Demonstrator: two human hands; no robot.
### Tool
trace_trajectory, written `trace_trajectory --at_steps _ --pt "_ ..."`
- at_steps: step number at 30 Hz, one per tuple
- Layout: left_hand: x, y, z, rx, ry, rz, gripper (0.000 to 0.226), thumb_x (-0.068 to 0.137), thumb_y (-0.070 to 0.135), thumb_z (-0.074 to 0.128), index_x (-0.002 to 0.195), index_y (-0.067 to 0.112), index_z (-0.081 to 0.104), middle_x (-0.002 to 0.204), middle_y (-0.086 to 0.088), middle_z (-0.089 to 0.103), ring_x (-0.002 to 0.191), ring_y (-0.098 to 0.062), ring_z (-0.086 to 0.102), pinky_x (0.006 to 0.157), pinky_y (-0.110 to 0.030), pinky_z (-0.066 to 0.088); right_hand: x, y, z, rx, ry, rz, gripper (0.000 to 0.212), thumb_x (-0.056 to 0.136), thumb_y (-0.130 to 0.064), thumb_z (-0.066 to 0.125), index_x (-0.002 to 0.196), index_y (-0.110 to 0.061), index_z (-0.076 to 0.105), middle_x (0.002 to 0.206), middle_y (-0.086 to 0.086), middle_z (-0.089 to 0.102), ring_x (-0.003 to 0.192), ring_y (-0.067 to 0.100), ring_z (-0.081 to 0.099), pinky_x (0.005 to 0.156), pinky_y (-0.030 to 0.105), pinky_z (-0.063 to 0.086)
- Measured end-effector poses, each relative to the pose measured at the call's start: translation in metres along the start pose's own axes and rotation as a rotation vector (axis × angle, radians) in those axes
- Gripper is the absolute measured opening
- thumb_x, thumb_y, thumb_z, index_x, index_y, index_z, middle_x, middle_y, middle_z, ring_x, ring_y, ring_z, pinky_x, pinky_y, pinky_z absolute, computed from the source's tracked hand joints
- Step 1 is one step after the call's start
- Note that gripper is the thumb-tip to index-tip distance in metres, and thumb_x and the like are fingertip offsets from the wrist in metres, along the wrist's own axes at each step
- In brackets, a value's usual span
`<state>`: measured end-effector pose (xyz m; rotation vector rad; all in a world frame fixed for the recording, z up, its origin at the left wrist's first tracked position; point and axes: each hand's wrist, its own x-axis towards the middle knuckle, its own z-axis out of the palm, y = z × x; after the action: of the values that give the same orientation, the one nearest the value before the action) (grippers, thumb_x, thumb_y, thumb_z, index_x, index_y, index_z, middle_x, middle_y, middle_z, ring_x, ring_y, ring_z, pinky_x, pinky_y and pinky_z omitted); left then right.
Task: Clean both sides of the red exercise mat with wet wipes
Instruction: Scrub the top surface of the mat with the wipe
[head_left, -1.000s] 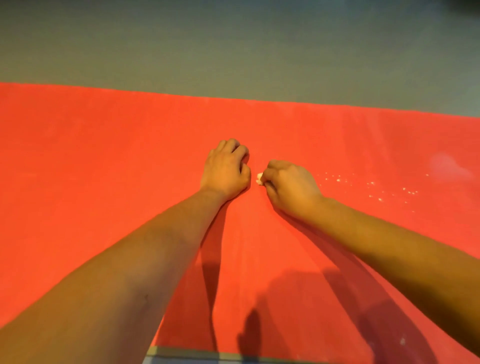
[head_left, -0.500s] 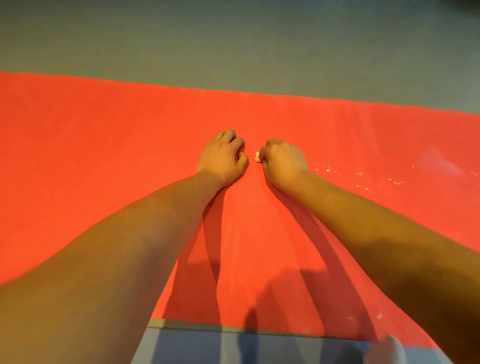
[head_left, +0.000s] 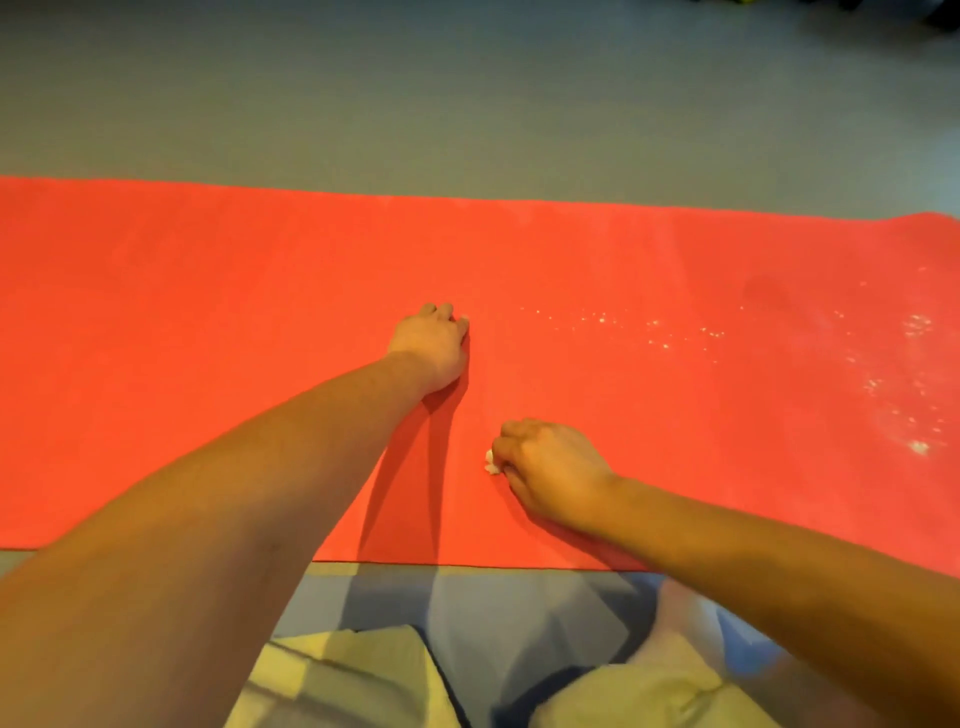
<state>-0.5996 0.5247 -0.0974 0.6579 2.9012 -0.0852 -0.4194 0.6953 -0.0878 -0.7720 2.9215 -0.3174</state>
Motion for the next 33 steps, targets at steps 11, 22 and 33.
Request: trace_trajectory --at_steps 11,22,33 --pt "-0.111 0.03 -0.01 0.006 -0.238 0.05 0.052 0.084 0.051 0.069 0.126 0.021 0.064 0.13 -0.009 0.053 0.123 -0.031 0.056 0.095 -0.039 0.05 0.039 -0.007 -0.008 -0.104 -0.003 0.269 0.013 0.089 -0.015 0.058 0.099 -0.017 0.065 0.1 0.007 0.063 0.094 0.033 0.065 0.063 0.035 0.039" --pt "-0.175 0.041 -0.007 -0.016 -0.308 0.065 0.081 0.069 0.073 0.08 0.13 0.022 0.064 0.134 -0.007 0.049 0.126 -0.031 0.055 0.101 -0.042 0.051 -0.023 -0.033 -0.002 -0.018 -0.085 0.119 0.017 0.086 -0.016 0.06 0.095 -0.025 0.07 0.104 -0.001 0.066 0.093 0.03 0.065 0.063 0.03 0.036" --pt "-0.19 0.061 -0.018 0.037 -0.348 -0.001 0.082 0.061 0.067 0.086 0.128 0.026 0.063 0.127 -0.005 0.053 0.116 -0.028 0.06 0.092 -0.037 0.054 -0.03 -0.036 -0.003 -0.031 -0.121 0.183 0.021 0.084 -0.01 0.061 0.1 -0.019 0.072 0.108 0.005 0.068 0.097 0.031 0.065 0.07 0.033 0.047"
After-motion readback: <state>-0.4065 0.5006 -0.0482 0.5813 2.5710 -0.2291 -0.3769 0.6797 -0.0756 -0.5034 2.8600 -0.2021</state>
